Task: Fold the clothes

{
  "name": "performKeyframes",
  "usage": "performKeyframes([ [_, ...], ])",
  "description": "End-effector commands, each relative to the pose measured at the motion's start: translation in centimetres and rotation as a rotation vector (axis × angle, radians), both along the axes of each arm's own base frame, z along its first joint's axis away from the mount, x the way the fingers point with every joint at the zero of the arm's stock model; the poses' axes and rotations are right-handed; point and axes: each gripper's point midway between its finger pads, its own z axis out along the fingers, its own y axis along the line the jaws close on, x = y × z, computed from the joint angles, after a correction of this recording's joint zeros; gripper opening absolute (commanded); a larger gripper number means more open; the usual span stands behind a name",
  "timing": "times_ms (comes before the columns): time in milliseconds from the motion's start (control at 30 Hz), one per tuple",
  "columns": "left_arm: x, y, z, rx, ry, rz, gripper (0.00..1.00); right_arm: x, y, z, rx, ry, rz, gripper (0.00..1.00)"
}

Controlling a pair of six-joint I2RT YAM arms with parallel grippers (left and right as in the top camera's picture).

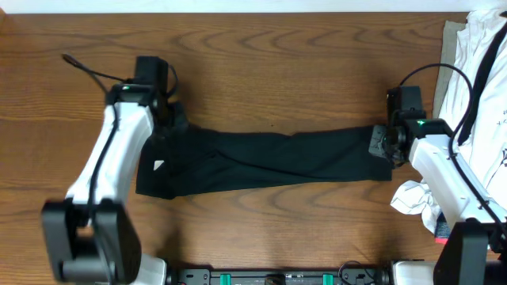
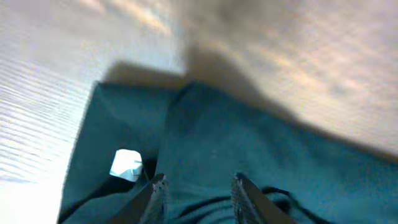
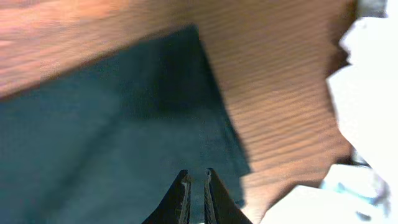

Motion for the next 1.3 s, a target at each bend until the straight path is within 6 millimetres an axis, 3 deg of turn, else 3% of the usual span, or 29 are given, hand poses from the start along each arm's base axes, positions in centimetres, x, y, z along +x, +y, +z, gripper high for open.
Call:
performKeyframes([
  [0,0.5,-0.4,4.5,-0.033,-0.127,0.038,0.30,0.0,1.6,-0.1,0.095,0.005,0.029,0.08],
  [100,-0.2,-2.4,4.8,-0.104,-0.115,-0.006,0.12,-0.1,2.0,-0.6,0.110,0.011,0.039,0.09],
  [133,-0.5,-3.2,4.6,-0.127,-0.100,-0.025,0.11,-0.1,2.2,-0.7,0.111,0.010,0.042,0.09],
  [333,-1.9,-6.2,2.1,-0.134,-0.016,-0.109,0.12,0.3,3.2,-0.7,0.111,-0.005,0.098,0.12],
  [633,-2.3,-9.3,-0.6,-0.123,0.058,-0.194,0.17,0.3,3.6,-0.8,0.105,-0.007,0.129,0.18],
  [967,-3.2,-10.6,-5.7,-0.092,0.210,-0.219,0.17,0.3,3.6,-0.8,0.105,-0.005,0.128,0.18],
  [1267,-2.8,-10.3,-7.7,-0.059,0.236,-0.194,0.16,0.3,3.6,-0.8,0.106,-0.005,0.128,0.18],
])
